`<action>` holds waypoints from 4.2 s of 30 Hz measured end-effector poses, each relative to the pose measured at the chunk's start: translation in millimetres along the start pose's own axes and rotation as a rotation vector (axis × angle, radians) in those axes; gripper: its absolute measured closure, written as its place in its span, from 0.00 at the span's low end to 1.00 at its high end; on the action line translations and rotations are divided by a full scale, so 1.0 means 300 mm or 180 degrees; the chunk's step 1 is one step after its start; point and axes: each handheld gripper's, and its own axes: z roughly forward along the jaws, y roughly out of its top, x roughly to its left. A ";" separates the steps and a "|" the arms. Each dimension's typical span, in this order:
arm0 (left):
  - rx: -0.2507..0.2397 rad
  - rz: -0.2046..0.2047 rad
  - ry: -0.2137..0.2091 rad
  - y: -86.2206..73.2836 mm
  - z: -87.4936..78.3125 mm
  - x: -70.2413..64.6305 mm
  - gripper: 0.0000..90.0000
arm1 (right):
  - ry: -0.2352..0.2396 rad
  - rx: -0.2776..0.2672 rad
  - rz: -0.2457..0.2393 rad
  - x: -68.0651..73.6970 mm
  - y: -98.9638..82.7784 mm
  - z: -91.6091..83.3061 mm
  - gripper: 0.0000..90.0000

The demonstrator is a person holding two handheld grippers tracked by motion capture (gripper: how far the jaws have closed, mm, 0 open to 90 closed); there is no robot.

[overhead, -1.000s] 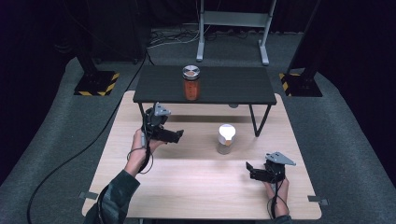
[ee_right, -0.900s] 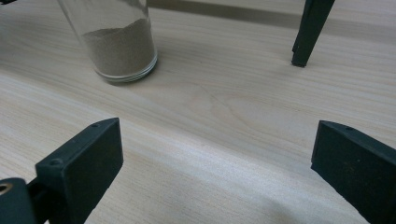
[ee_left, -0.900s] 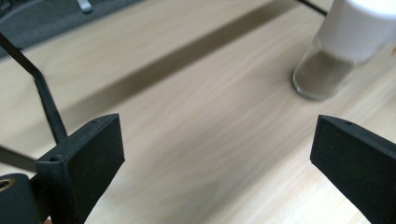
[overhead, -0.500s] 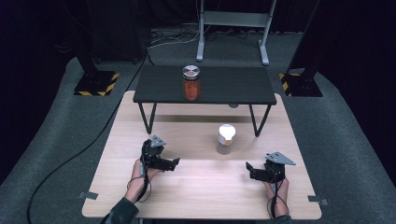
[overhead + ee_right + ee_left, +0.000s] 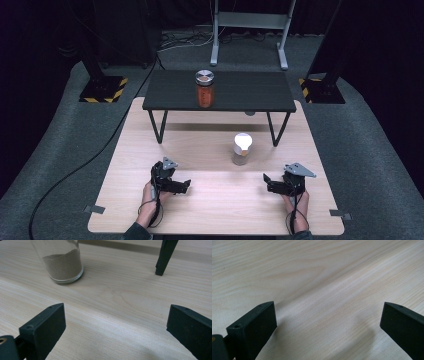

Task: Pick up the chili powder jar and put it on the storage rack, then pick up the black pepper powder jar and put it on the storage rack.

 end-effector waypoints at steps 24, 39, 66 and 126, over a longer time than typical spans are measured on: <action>-0.0074 0.0053 0.0157 -0.036 0.000 -0.065 0.00 | -0.0043 0.0086 -0.0139 0.022 0.015 0.007 0.01; -0.0069 0.0039 0.0157 -0.032 0.002 -0.061 0.00 | -0.0087 0.0221 -0.0324 0.085 0.052 0.037 0.00; -0.0069 0.0040 0.0155 -0.033 0.002 -0.061 0.00 | 0.0362 -0.0130 -0.0392 0.170 0.202 0.308 0.13; -0.0074 0.0042 0.0166 -0.034 0.001 -0.064 0.00 | 0.0479 -0.0236 -0.0440 0.122 0.283 0.206 0.33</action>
